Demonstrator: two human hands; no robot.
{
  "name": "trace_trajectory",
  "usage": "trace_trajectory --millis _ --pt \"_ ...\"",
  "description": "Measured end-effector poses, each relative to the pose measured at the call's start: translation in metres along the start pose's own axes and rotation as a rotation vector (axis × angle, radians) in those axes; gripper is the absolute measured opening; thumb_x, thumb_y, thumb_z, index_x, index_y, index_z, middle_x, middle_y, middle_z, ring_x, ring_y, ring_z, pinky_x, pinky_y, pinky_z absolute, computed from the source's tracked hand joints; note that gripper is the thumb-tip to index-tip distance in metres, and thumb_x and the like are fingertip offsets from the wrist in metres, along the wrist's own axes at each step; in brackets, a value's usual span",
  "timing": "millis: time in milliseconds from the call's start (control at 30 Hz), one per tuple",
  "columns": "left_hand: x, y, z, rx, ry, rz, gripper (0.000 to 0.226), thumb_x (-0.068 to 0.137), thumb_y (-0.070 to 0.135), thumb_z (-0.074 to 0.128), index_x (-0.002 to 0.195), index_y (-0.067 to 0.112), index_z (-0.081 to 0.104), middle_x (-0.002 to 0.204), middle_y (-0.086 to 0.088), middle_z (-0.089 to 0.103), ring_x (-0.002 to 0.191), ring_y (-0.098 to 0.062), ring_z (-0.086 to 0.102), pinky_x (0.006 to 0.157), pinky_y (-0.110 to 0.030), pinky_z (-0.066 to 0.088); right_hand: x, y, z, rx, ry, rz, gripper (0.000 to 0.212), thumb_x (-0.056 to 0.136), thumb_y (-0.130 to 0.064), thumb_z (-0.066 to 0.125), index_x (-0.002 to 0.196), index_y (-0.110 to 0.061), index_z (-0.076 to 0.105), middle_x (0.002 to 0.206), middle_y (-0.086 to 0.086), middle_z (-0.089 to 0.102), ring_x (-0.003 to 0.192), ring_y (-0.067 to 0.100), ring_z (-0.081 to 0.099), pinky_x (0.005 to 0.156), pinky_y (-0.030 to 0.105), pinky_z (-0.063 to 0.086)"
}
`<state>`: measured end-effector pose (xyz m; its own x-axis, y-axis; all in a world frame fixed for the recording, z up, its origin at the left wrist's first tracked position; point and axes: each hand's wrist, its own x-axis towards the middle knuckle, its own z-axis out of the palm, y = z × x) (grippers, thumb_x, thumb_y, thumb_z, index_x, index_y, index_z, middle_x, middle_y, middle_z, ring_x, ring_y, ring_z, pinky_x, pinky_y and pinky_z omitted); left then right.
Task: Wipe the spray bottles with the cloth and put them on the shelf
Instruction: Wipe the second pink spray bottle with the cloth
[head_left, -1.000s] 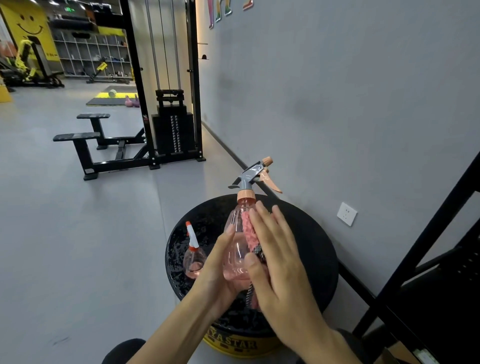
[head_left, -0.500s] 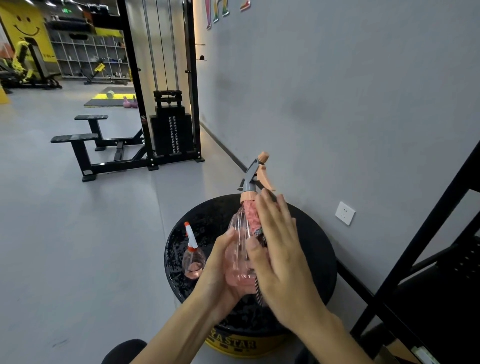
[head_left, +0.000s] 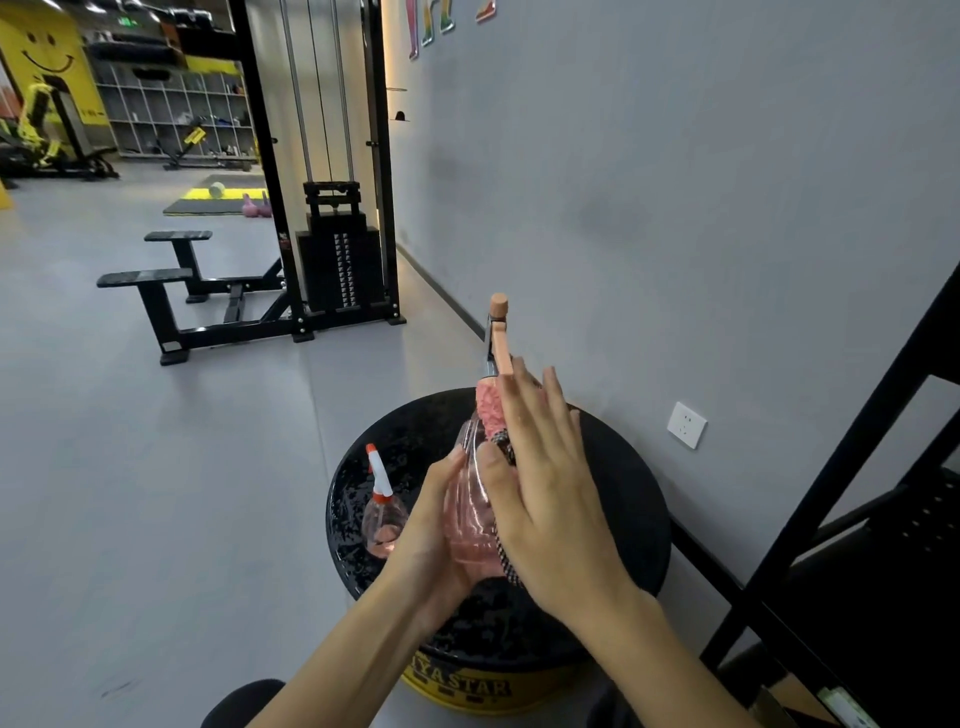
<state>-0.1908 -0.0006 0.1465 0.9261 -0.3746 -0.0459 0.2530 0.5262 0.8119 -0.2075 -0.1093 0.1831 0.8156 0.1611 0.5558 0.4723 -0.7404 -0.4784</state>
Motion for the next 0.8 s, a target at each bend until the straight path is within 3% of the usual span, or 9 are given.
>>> trace_trajectory --millis 100,200,300,467,600,800 --pt "0.002 0.005 -0.006 -0.046 0.047 0.047 0.038 0.084 0.050 0.060 0.093 0.017 0.076 0.087 -0.008 0.070 0.071 -0.019 0.067 0.059 -0.027 0.055 -0.019 -0.003 0.006 0.003 -0.027 -0.008 0.061 0.100 -0.050 0.015 0.154 -0.028 -0.003 0.161 -0.019 -0.010 0.146 0.003 -0.017 0.120 0.026 -0.010" --pt "0.006 0.007 -0.011 0.002 0.079 0.063 0.056 0.066 0.055 0.077 0.104 0.014 0.073 0.106 -0.013 0.065 0.094 -0.026 0.056 0.081 -0.035 0.048 -0.033 -0.002 0.011 0.012 -0.069 0.015 0.063 0.099 -0.052 0.015 0.153 -0.029 -0.008 0.159 -0.021 -0.015 0.145 0.001 -0.019 0.119 0.026 -0.010" --pt "0.007 0.006 -0.011 -0.017 0.050 0.032 0.053 0.065 0.051 0.075 0.103 0.014 0.073 0.103 -0.011 0.070 0.087 -0.023 0.067 0.071 -0.032 0.059 -0.021 0.005 0.011 0.064 -0.078 0.052 0.065 0.096 -0.057 0.013 0.153 -0.031 -0.006 0.159 -0.022 -0.013 0.144 -0.003 -0.020 0.120 0.028 -0.007" --pt "0.004 0.003 -0.002 0.054 0.060 -0.008 0.044 0.082 0.053 0.061 0.104 0.016 0.073 0.103 -0.011 0.073 0.088 -0.026 0.071 0.069 -0.045 0.060 0.021 0.019 -0.004 0.274 -0.122 0.247 0.068 0.093 -0.059 0.018 0.154 -0.031 0.006 0.160 -0.021 0.000 0.142 -0.010 -0.013 0.123 0.032 0.002" --pt "0.007 0.004 -0.002 0.063 0.064 0.023 0.050 0.078 0.054 0.059 0.113 0.019 0.070 0.105 -0.006 0.072 0.090 -0.024 0.070 0.069 -0.042 0.058 0.007 0.012 0.001 0.230 -0.075 0.118 0.066 0.096 -0.062 0.018 0.154 -0.033 0.002 0.160 -0.024 -0.004 0.142 -0.010 -0.014 0.120 0.024 0.000" --pt "0.010 0.010 -0.009 0.026 0.080 0.082 0.041 0.083 0.052 0.059 0.097 0.016 0.075 0.089 -0.006 0.072 0.079 -0.018 0.070 0.069 -0.031 0.058 -0.038 0.003 0.016 0.161 -0.016 0.038 0.066 0.097 -0.055 0.022 0.152 -0.034 -0.009 0.158 -0.025 -0.014 0.146 0.001 -0.016 0.117 0.027 0.001"
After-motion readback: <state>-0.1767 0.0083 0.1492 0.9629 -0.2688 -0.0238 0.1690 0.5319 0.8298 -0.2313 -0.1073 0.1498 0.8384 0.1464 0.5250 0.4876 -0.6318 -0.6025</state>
